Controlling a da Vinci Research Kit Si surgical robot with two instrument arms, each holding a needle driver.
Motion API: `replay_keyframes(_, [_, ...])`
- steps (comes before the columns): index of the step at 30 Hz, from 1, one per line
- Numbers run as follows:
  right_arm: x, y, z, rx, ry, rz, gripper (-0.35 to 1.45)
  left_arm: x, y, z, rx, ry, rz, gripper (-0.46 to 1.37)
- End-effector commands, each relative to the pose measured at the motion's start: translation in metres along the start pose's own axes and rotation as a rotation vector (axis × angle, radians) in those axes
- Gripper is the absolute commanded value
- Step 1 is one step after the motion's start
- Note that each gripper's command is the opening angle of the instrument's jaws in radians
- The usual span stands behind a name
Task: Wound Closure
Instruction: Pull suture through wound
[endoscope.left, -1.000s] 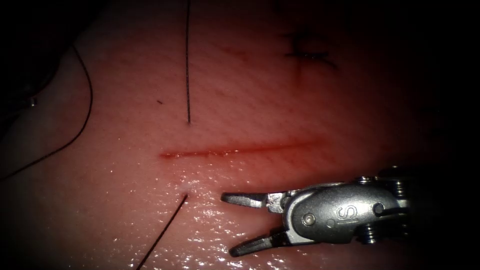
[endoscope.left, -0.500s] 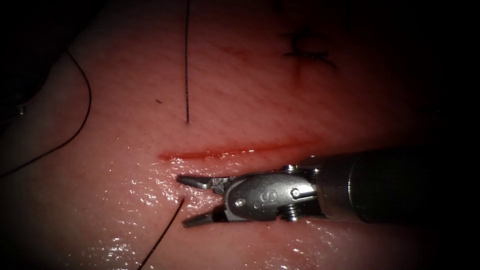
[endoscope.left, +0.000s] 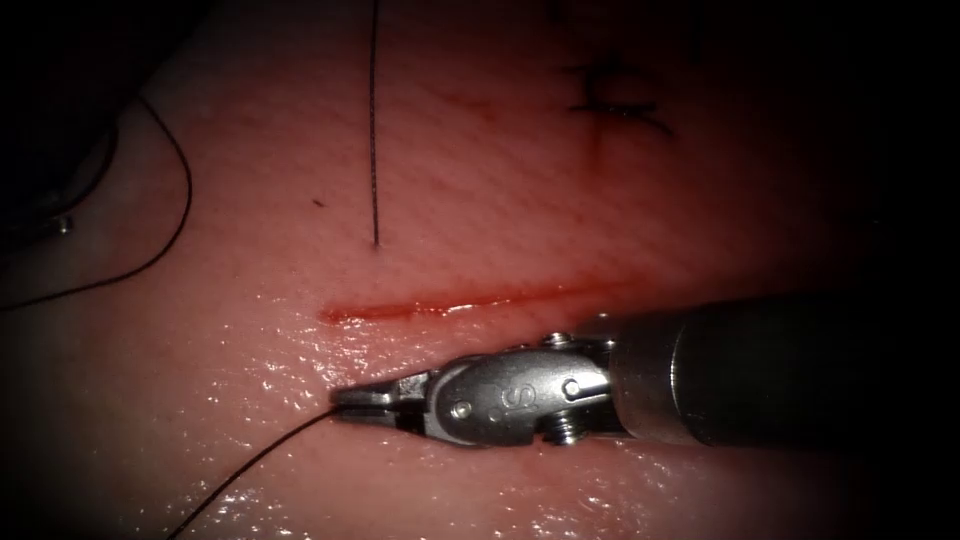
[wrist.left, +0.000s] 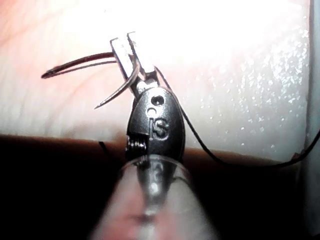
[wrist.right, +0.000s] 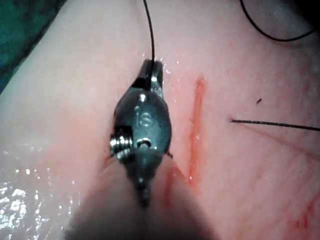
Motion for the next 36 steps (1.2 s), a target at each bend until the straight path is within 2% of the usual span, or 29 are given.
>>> replay_keyframes(1, [0.0000, -0.0001, 0.0000, 0.002, -0.002, 0.002, -0.35, 0.0000, 0.0000, 0.0000, -0.010, 0.000, 0.000, -0.35])
replay_keyframes(6, [0.0004, -0.0008, -0.0003, 0.008, -0.013, 0.006, -0.35, -0.0004, 0.0004, 0.0000, -0.009, 0.000, -0.002, -0.35])
replay_keyframes(9, [0.0011, -0.0019, -0.0004, 0.039, -0.035, 0.002, -0.35, -0.0008, 0.0004, 0.0003, -0.008, 0.002, 0.001, -0.35])
replay_keyframes(13, [0.0025, -0.0046, -0.0006, 0.077, -0.069, -0.011, -0.35, -0.0015, 0.0004, 0.0006, -0.007, 0.003, 0.000, -0.35])
replay_keyframes(22, [0.0056, -0.0091, -0.0012, 0.116, -0.069, -0.017, -0.35, -0.0021, 0.0009, 0.0021, -0.004, 0.010, -0.002, -0.35])
replay_keyframes(30, [0.0084, -0.0133, -0.0015, 0.154, -0.049, 0.015, -0.35, -0.0020, 0.0011, 0.0021, -0.007, 0.012, -0.003, -0.35])
replay_keyframes(36, [0.0087, -0.0160, -0.0007, 0.178, -0.044, 0.043, -0.35, -0.0020, 0.0012, 0.0023, -0.005, 0.012, -0.002, -0.35])
